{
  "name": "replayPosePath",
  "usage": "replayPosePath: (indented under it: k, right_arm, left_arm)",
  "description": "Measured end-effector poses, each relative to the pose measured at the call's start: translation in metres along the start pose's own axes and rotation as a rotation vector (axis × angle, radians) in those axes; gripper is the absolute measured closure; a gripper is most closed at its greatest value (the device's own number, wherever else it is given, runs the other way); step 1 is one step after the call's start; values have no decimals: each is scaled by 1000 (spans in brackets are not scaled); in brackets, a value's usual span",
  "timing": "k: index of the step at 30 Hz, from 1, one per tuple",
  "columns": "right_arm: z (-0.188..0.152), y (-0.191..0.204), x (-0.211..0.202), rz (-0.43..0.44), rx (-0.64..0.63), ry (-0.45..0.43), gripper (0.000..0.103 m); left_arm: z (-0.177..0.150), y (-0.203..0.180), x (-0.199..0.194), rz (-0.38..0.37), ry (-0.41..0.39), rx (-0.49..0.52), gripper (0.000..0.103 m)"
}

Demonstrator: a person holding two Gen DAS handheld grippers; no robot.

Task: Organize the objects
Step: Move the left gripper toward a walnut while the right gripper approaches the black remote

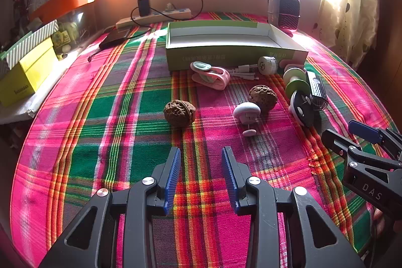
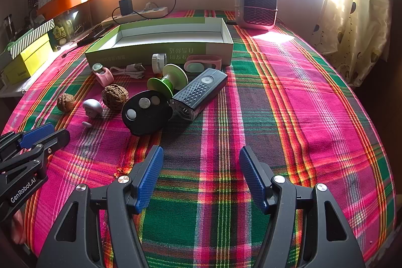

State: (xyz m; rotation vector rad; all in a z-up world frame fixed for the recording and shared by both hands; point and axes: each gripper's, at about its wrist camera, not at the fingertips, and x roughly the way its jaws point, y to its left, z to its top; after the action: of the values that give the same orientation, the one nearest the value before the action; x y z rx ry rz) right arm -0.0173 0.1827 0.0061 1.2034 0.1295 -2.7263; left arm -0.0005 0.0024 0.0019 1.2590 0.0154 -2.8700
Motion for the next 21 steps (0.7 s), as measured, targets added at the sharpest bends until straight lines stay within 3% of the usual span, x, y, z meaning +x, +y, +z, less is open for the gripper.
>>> replayPosePath:
  k: [12,21]
  right_arm:
    - [3,-2,1,36,-30,26,39]
    - [19,-17,-2,84,51,12,39]
  left_arm:
    - [-1,2,-2,-20,10,19,72]
    - [0,11,-7,-74,20,21,72]
